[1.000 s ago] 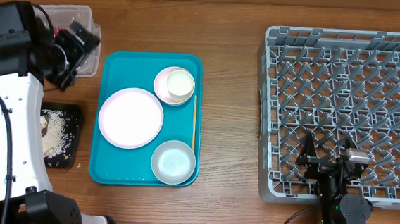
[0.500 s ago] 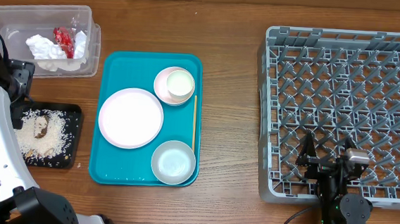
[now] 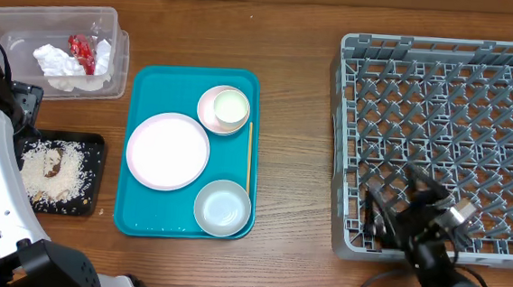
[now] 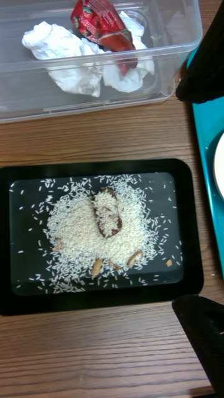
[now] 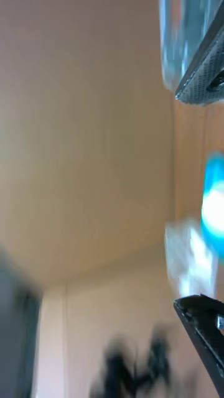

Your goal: Sort waste into correct bins and load items into the dishwasher

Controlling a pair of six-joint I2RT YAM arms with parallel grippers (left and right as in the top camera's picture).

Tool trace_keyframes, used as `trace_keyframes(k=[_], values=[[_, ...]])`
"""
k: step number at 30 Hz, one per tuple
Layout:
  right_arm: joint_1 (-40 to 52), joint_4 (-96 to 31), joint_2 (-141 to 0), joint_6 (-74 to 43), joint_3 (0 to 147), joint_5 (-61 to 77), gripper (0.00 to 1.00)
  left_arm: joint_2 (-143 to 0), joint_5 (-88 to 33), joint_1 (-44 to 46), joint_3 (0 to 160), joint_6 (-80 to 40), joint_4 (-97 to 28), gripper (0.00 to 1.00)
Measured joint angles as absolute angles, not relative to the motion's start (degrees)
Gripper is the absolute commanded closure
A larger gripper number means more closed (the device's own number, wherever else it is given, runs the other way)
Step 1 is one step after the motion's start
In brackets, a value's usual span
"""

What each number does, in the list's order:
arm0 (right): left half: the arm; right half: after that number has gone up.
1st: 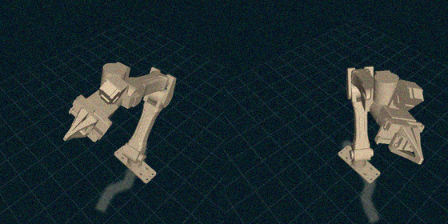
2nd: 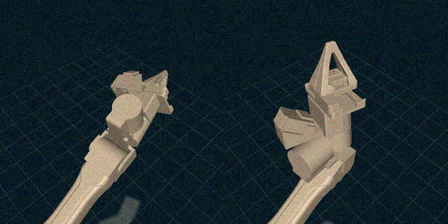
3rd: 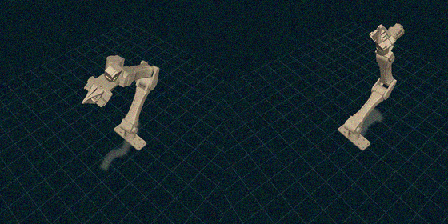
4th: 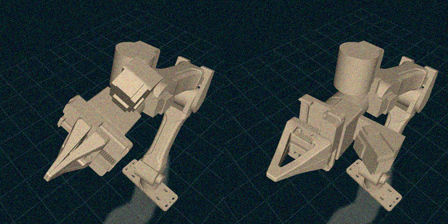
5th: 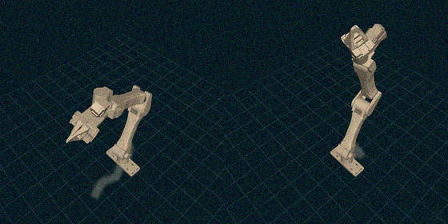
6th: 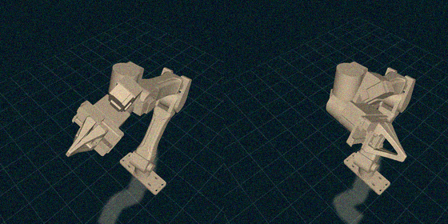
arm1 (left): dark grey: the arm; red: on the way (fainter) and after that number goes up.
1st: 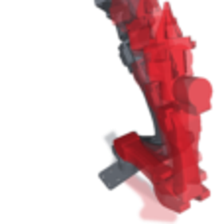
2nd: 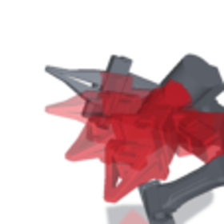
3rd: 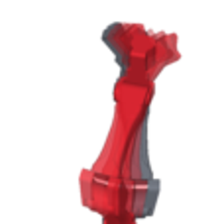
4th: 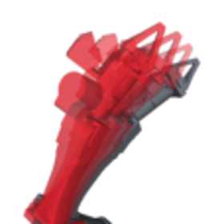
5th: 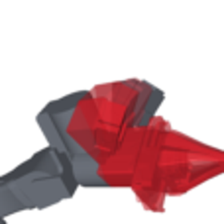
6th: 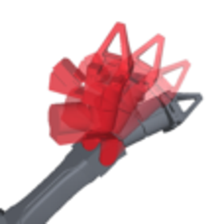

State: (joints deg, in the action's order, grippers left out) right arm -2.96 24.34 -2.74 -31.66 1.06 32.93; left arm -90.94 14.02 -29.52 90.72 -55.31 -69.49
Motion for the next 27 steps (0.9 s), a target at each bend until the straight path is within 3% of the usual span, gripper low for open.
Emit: trace_keyframes(k=[6, 9, 15, 20, 27], values=[[-2.96, 46.98, -2.59, -50.81, 1.15, 37.23, 0.00, -90.94, 14.20, -29.52, 90.72, -55.31, -69.49, 0.00], [-2.96, 48.16, -2.42, -54.74, 3.03, 36.14, 0.00, -90.94, 14.22, -29.52, 90.72, -55.31, -69.47, 0.00], [-2.96, 23.00, -7.84, -51.59, 20.73, 35.05, 0.00, -90.94, 14.26, -29.52, 90.72, -55.31, -69.45, 0.00], [-2.96, 0.73, -24.23, -40.05, 45.08, 39.77, 0.00, -90.94, 14.39, -29.52, 90.72, -55.31, -69.49, 0.00], [2.44, -17.52, -44.69, -31.55, 62.48, 46.59, 0.01, -90.94, 14.39, -29.52, 90.72, -55.29, -69.45, 0.00]])
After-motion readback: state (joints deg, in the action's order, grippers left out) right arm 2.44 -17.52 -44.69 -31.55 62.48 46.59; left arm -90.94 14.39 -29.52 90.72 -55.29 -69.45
